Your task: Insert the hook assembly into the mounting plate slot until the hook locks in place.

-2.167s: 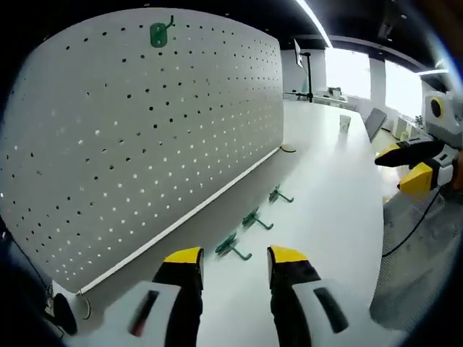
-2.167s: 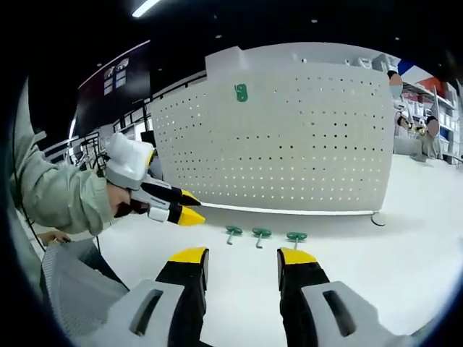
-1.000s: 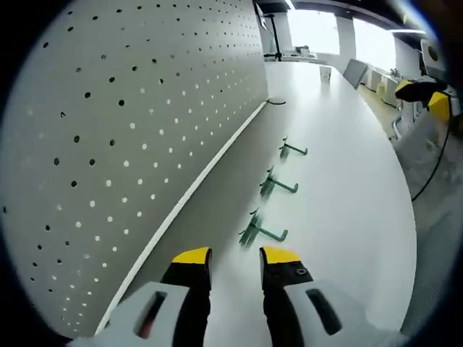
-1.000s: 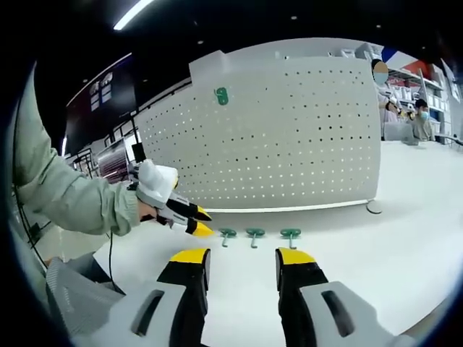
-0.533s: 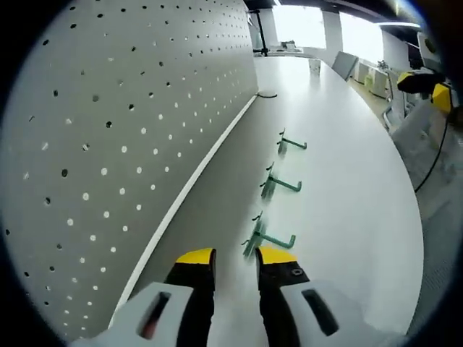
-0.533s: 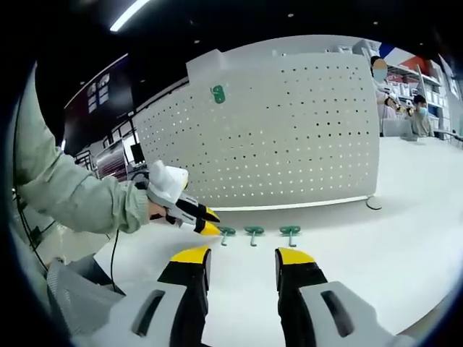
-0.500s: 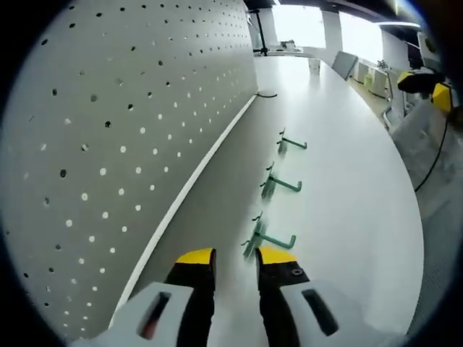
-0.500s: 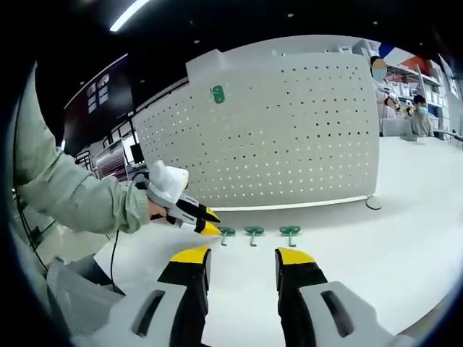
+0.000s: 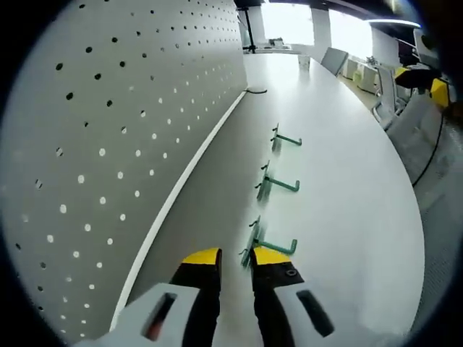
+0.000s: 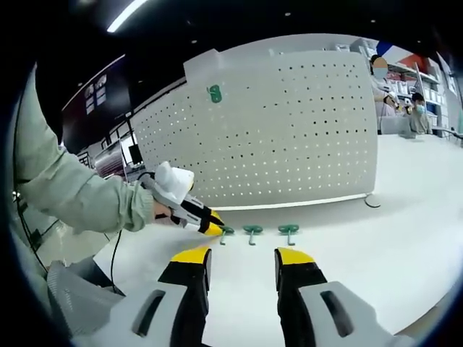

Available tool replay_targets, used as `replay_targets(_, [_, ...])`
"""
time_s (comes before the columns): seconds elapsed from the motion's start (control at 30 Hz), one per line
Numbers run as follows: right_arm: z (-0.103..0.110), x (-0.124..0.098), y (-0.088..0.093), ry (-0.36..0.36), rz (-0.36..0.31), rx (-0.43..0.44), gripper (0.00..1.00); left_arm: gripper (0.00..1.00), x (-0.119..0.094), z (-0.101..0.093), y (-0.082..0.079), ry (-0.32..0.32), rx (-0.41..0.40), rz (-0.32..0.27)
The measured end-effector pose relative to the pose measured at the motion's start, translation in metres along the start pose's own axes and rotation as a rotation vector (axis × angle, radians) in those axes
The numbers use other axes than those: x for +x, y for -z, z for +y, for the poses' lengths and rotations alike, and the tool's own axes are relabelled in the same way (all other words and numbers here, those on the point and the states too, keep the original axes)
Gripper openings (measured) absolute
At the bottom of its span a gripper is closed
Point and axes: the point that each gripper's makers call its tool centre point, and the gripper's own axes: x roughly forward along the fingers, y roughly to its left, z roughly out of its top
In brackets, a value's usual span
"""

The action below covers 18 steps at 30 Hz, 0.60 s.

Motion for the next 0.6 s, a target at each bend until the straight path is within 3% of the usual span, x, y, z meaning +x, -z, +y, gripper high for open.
replay_targets(0.23, [-0.001,0.000,0.000,0.000,-0.001,0.013,0.34,0.06,0.004,-0.009,-0.004,0.040,-0.002,-0.012])
replay_targets(0.6, [-0.001,0.001,0.001,0.000,0.003,0.011,0.33,0.03,0.004,-0.019,-0.007,0.036,-0.007,-0.008])
